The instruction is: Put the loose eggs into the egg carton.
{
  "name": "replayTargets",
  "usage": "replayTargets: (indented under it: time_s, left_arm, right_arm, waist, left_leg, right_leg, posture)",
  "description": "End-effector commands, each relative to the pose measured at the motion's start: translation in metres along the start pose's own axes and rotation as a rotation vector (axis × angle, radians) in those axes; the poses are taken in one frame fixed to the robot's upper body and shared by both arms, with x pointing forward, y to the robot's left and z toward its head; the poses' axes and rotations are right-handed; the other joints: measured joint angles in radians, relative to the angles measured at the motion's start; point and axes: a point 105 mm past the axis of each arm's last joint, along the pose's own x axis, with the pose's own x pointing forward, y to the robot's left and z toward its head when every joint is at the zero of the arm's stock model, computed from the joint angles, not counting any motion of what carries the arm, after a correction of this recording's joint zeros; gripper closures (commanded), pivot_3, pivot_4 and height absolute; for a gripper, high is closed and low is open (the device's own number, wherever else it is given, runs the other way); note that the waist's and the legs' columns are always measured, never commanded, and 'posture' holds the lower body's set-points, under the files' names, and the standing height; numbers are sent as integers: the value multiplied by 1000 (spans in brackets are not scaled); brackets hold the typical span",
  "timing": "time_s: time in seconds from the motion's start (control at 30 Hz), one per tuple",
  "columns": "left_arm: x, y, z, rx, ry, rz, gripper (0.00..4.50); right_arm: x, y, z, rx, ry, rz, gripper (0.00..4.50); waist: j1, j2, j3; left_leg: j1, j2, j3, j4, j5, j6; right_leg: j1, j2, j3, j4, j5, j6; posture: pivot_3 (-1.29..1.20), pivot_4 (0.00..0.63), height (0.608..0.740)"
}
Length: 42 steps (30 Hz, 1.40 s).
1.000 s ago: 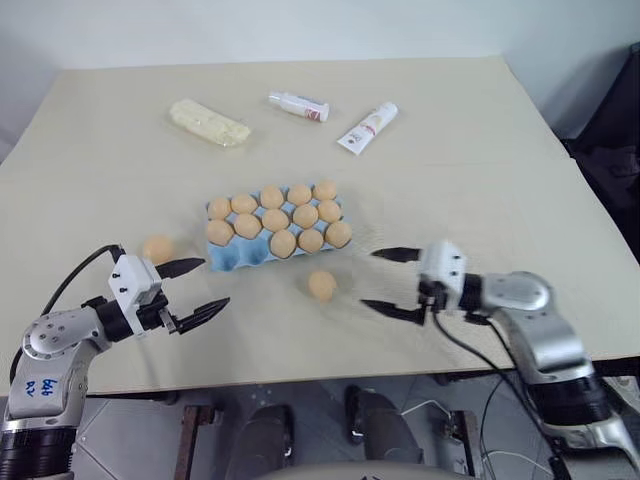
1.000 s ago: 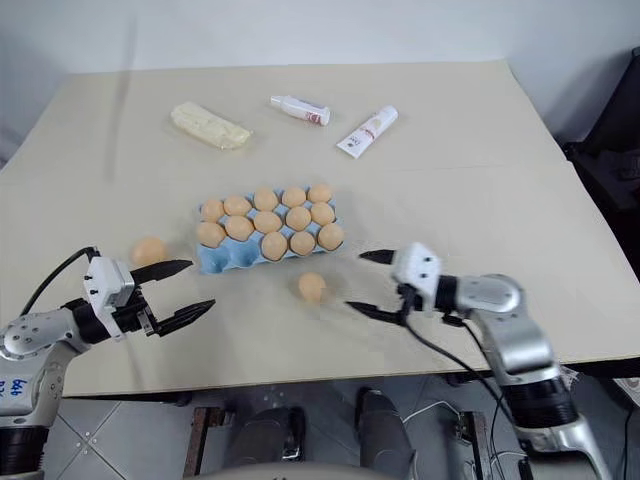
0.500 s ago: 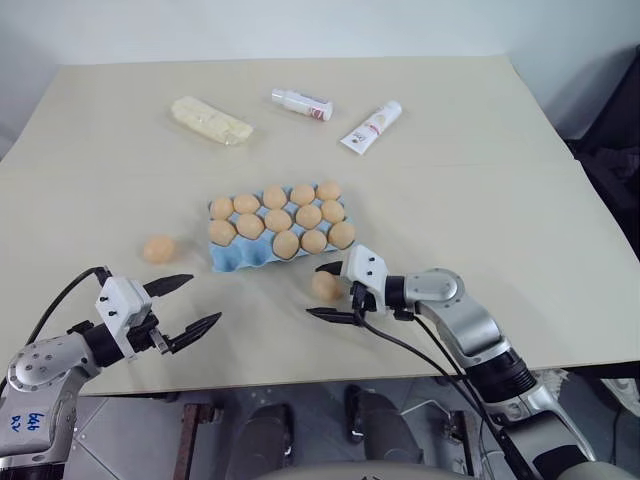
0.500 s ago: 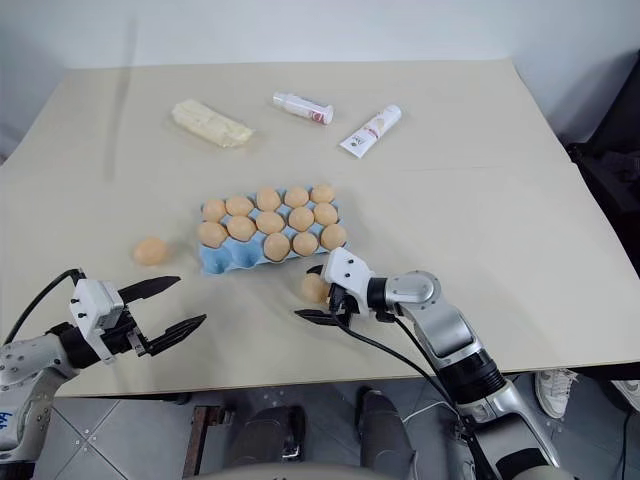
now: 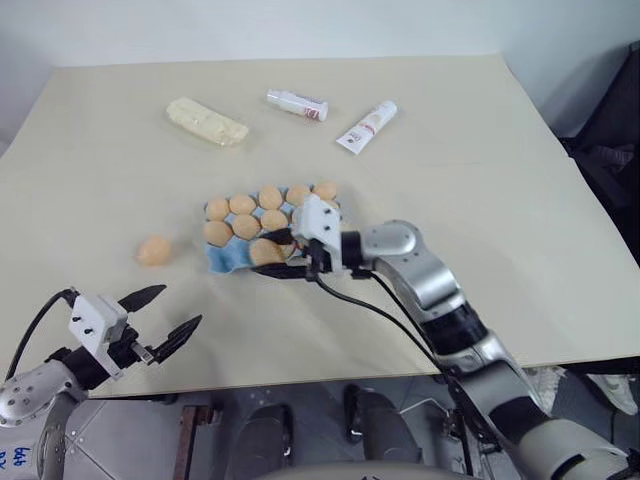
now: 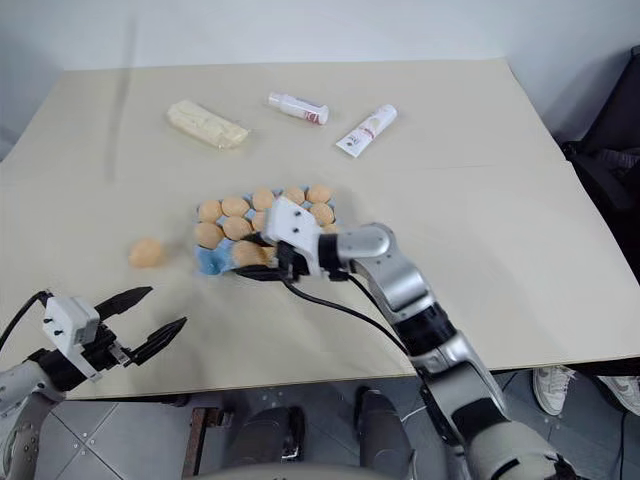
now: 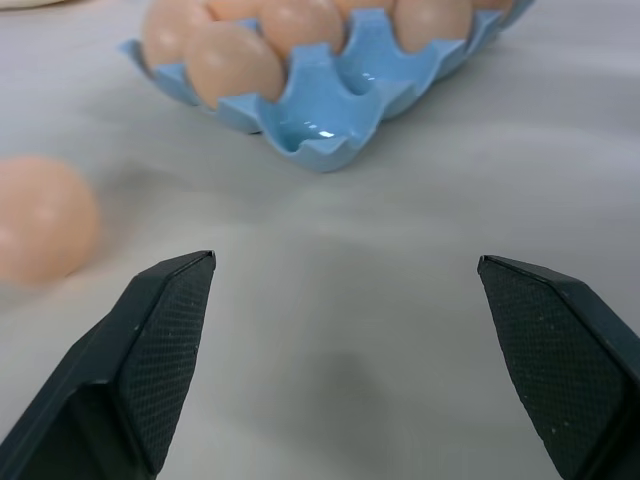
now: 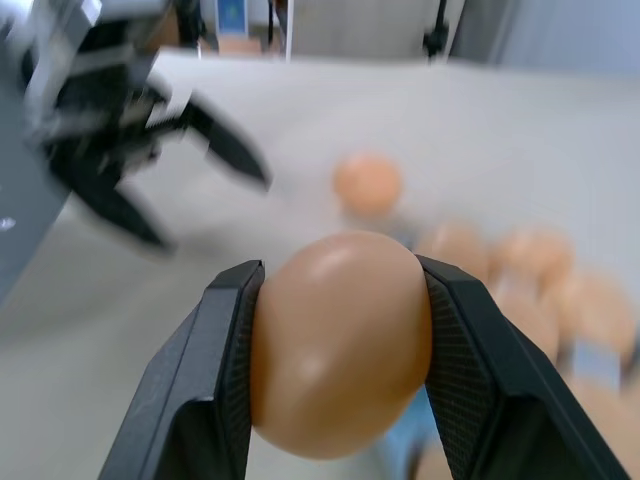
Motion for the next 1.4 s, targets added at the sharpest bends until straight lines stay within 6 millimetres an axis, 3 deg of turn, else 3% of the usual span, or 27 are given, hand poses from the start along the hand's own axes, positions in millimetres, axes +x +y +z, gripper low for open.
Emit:
replayTargets:
  time_s: [0.03,0.1,0.2,0.37,0.5,0.63,0.7,0.83,0.93,1.07,1.17,1.23,1.4]
  left_arm:
    - [-8,3,9,14,-46,65,0]
    - [-8,1,8,11,-47,71,0]
    - [-8,-1,9,8,-52,79,0]
    - [-9,-1,9,5,-54,94,0]
    - [-8,0,9,6,-53,99,0]
    - [-10,4,10,-4,-59,118,0]
    - [-11,7,9,-2,-58,137,0]
    - [-29,25,9,-3,-75,290,0]
    - [-47,39,3,-41,-81,431,0]
    - [-68,46,-18,-58,-13,510,0]
    - [-70,50,-19,-79,-28,527,0]
    - [-63,53,-15,-91,-56,516,0]
    - [-19,49,0,-113,-113,432,0]
  right_arm:
    - [20,-17,8,-44,-22,-48,2545]
    - [24,-20,-4,-53,9,-50,2545]
    - [26,-20,-20,-72,49,-31,1694]
    - [22,-14,-17,-84,12,6,41]
    - [4,-14,-8,-126,-15,4,41]
    - [-42,-12,3,-150,-106,-28,41]
    - [-63,-5,-1,-151,-119,-24,41]
    - [-131,13,-41,-36,-38,-145,41]
    - [-155,25,-48,-46,-43,-204,41]
    - [-170,40,-57,-73,-8,-255,41]
    - [-173,42,-59,-69,1,-291,41]
    - [-174,36,-57,-79,-4,-333,41]
    - [-170,30,-55,-90,0,-350,41]
  waist:
    - [-2,0,0]
    - [-2,-1,-1]
    - [-1,-2,-1]
    - [-11,-2,-1]
    - [-20,-2,-1]
    - [-14,-2,-1]
    - [-6,-3,-2]
    - [11,-4,-3]
    - [7,-4,-3]
    - [3,-4,-2]
    - [9,-4,-2]
    - [12,-4,-2]
    - [32,-5,-3]
  left_leg:
    - [0,0,0,0,0,0]
    - [0,0,0,0,0,0]
    - [-1,0,0,-1,-1,0]
    - [-6,0,1,0,-3,1]
    - [-12,1,0,1,-2,-1]
    - [-13,0,0,2,-2,0]
    - [-13,0,0,3,-3,0]
    - [-12,1,0,3,-3,0]
    - [-13,1,1,4,-3,1]
    - [-5,3,7,4,-2,-1]
    - [5,5,6,4,-4,-4]
    - [4,8,5,6,-6,-8]
    - [3,8,7,8,-5,-7]
  right_leg:
    - [-1,0,0,0,0,0]
    - [-1,0,-2,0,0,-1]
    - [-1,-1,-5,0,-1,-1]
    - [-6,-3,-9,5,-1,-1]
    - [-12,-3,-11,6,-1,-2]
    - [-12,-3,-12,6,-1,-1]
    - [-11,-3,-13,5,-1,-1]
    - [-10,-3,-15,4,-1,-1]
    - [-10,-4,-16,0,-1,-1]
    - [-7,-1,-16,4,0,-1]
    - [5,0,-17,3,-1,-3]
    - [7,0,-19,-2,1,-7]
    - [9,-2,-19,-5,2,-7]
  posture:
    - [0,150,740]
    - [0,150,740]
    - [0,150,740]
    - [0,150,740]
    - [0,150,740]
    - [0,150,740]
    - [0,150,740]
    - [0,150,740]
    - [0,150,740]
    - [0,150,740]
    - [0,150,740]
    - [0,150,740]
    - [0,150,740]
